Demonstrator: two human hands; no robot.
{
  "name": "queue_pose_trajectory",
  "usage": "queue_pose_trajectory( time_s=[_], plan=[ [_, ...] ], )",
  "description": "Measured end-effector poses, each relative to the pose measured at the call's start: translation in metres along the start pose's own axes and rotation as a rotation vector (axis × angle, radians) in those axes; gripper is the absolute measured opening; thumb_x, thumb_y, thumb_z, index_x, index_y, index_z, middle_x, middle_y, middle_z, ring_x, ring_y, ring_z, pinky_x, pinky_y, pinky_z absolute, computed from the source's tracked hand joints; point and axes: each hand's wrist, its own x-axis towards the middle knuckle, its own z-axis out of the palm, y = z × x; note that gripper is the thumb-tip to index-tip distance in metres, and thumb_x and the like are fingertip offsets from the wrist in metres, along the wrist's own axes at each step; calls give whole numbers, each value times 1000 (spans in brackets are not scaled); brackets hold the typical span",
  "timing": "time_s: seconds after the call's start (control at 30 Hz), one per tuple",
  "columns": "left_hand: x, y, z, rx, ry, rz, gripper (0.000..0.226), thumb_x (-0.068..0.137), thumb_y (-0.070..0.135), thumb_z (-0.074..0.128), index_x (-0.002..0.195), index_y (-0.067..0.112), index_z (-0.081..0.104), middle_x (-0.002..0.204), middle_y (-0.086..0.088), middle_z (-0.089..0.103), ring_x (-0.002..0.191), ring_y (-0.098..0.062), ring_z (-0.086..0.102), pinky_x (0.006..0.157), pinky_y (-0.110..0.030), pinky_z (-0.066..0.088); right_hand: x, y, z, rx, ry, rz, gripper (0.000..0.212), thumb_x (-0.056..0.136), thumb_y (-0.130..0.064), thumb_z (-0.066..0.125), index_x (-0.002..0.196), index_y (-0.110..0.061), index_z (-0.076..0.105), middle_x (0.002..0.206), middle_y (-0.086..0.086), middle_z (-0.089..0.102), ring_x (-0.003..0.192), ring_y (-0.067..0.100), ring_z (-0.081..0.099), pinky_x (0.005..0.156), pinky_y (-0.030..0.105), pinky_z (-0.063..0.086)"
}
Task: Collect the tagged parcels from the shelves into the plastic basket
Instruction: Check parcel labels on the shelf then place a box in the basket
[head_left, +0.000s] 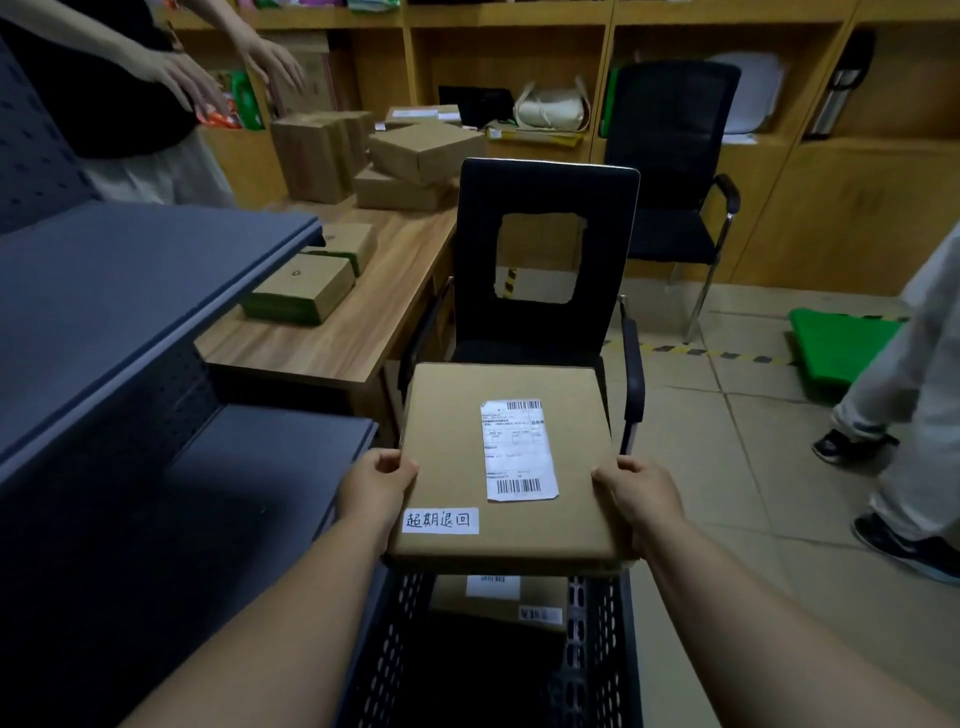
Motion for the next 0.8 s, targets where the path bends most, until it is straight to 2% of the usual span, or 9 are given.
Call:
queue_pose_trajectory(
  time_s=[0.1,0.3,0.4,0.53,0.7,0.8],
  plan=[
    [18,-18,14,26,-22,-44,18,90,24,61,107,19,61,96,-1,63,84,-20,61,68,-32,49,17,18,13,-30,3,50,12,83,-21,61,94,-25,62,90,3,64,91,27,61,84,39,51],
    [46,-57,46,80,-57,-109,15,88,22,63,103,18,63,95,0,63,90,-23,62,84,-39,53,49,61,31,-71,31,120,13,82,-17,60,92,-24,63,88,3,67,86,26,63,80,36,52],
    [60,-75,63,71,-86,-134,13,88,21,63,101,19,61,94,-1,64,88,-22,62,81,-37,53,63,78,37,-77,44,157,13,82,-15,58,90,-24,64,84,0,67,84,25,63,77,36,51],
    [76,-100,84,41,-115,-167,16,88,18,64,104,15,64,96,-4,66,89,-23,63,81,-34,51,81,99,48,-76,73,197,25,80,-15,58,102,-20,69,92,2,71,84,23,64,70,29,48],
    [90,-129,106,34,-130,-187,19,88,15,64,106,12,65,93,-4,65,91,-25,64,89,-40,52,96,126,61,-121,95,238,32,78,-19,56,107,-24,69,95,-2,71,85,22,65,75,33,52],
    [94,-145,116,21,-124,-203,15,88,15,63,103,16,64,93,-3,65,89,-23,63,85,-35,51,99,141,68,-122,93,257,31,81,-16,54,109,-23,67,93,-3,70,82,19,63,66,28,47]
  ],
)
